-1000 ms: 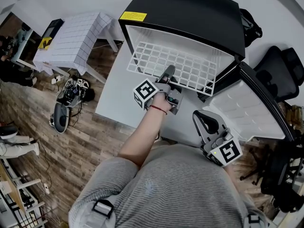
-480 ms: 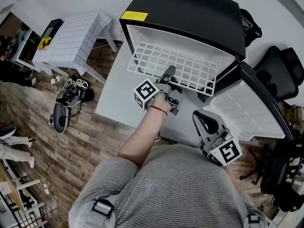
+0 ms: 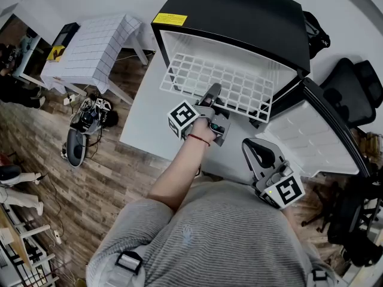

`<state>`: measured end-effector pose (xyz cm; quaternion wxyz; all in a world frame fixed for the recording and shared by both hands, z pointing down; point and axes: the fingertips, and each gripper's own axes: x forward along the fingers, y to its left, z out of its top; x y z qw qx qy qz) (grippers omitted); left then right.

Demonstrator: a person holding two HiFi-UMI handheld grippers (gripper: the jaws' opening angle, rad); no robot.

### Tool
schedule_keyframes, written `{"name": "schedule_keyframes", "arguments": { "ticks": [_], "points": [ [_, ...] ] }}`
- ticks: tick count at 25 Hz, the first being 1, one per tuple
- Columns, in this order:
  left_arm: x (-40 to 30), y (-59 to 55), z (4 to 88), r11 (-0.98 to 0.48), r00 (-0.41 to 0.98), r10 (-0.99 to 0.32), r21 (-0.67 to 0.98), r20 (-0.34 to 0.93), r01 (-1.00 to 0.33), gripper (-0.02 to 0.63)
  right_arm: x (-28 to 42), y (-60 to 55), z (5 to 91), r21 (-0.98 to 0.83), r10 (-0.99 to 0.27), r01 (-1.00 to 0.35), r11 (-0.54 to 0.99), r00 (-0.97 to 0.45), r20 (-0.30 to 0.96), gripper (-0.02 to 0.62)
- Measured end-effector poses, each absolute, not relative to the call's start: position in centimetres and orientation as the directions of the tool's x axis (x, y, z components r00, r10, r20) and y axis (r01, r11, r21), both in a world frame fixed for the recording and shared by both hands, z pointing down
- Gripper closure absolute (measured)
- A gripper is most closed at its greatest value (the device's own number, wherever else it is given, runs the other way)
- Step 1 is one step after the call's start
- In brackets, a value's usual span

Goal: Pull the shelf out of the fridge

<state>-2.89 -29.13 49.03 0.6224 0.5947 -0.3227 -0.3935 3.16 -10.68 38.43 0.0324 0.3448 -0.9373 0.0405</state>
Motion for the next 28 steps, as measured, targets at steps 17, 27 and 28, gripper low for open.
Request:
{"name": "schedule_keyframes", "arguments": {
  "ticks": [17,27,28],
  "points": [
    [-3.2,-28.1,48.9,-0.022,0.483,-0.873,0.995,-0.067,0.097,0.572,3.1,-10.0,38.4,-0.054,-0.639,-0.644,0.763,-0.764,0.088,0.578],
    [-3.2,-27.8,48.8,-0.021,0.482,-0.874,0.995,-0.065,0.096,0.572,3.2,-9.9,38.5,-0.052,-0.636,-0.641,0.766,-0.767,0.089,0.578],
    [-3.2,-27.7,48.8,-0.022,0.481,-0.874,0.995,-0.065,0.095,0.572,3.3,-9.9,38.4,-0.052,-0.636,-0.641,0.766,-0.767,0.089,0.578]
  ]
}}
